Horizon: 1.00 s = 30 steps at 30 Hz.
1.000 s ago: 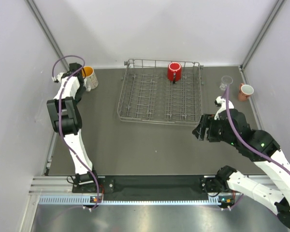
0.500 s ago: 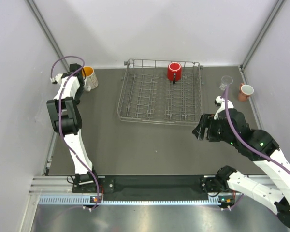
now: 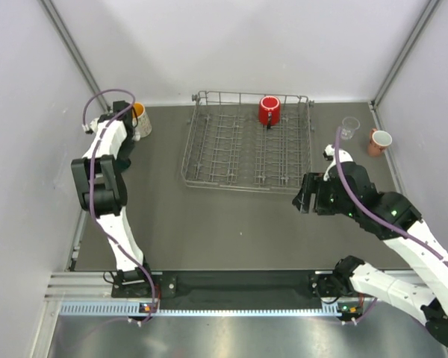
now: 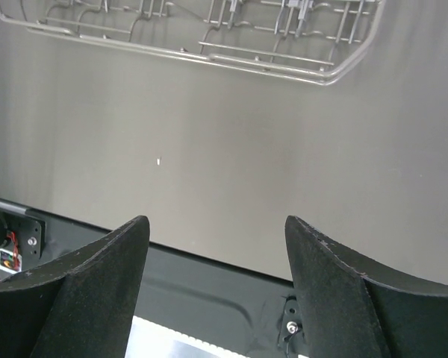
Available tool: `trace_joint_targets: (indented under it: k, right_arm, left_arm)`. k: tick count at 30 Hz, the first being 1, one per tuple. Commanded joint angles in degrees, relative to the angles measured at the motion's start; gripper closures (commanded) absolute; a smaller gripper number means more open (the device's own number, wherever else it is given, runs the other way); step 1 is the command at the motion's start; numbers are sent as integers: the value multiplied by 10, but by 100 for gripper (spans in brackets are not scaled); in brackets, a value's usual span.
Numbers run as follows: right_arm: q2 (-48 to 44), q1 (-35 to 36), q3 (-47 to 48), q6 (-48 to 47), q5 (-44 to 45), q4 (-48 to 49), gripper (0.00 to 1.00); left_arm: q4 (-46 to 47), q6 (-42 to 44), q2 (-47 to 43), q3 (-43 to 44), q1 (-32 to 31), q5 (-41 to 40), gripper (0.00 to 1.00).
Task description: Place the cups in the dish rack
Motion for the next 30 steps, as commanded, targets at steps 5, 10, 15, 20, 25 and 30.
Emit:
trace_joint_targets:
  k: [5,10,15,20,25,30]
  right_arm:
    - [52,1,70,-25,-15,41,24]
    - [106,-7,111,-30,-42,67,21]
    - [159,-31,160,-13,-131,102,21]
    - [203,-62,186,58,-227,161,23]
    - [204,-87,115,208,-369,345,18]
    - [195,-78,-4,403,-424,615,5]
  left_arm:
    - [5,-26,-244,-109,-38,64,100]
    - [57,-8,-353,-152,-46,161,100]
    - [166,-1,-459,-195,-46,318,100]
    - [363,-92,-557,-326,-65,495,100]
    - [524,-141,-645,-412,-137,537,100]
    - [583,-185,-703,-458,-199,503,100]
